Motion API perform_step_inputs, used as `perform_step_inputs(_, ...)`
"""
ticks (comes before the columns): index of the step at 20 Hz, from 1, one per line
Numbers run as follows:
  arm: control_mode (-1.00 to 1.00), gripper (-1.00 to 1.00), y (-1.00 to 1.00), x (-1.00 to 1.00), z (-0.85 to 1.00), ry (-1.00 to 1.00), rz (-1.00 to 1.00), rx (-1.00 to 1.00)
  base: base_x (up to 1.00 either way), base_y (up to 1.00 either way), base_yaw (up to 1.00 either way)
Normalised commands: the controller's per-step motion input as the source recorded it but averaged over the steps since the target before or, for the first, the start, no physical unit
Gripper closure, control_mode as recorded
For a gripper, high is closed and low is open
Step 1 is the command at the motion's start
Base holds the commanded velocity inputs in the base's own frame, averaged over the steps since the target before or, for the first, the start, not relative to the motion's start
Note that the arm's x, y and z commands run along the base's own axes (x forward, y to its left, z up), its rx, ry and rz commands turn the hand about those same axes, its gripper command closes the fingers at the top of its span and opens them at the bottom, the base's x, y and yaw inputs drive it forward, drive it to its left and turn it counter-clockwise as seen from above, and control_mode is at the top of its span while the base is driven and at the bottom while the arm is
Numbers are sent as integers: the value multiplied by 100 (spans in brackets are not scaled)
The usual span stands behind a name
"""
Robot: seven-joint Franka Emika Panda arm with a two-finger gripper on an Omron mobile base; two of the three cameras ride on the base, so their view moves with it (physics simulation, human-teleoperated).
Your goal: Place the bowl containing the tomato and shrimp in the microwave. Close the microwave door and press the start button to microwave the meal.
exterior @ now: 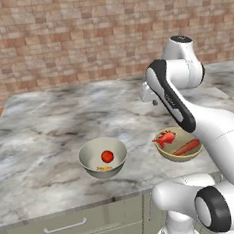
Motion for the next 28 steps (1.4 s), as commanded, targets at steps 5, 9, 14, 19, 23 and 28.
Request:
perform_step_inputs(5, -100, -100, 0, 0, 0, 0, 0, 0, 0, 0, 0)
perform_step_inputs(9, -100, -100, 0, 0, 0, 0, 0, 0, 0, 0, 0)
perform_step_inputs(14, -100, -100, 11, -18, -32, 0, -1, 0, 0, 0, 0)
perform_step_inputs(19, -100, -100, 20, -18, -61, -2, -2, 0, 0, 0, 0)
perform_step_inputs(23, -100, -100, 6, -11, -64, -1, -5, 0, 0, 0, 0)
perform_step_inputs(28, -100, -100, 22, -7, -58, 0, -4, 0, 0, 0, 0)
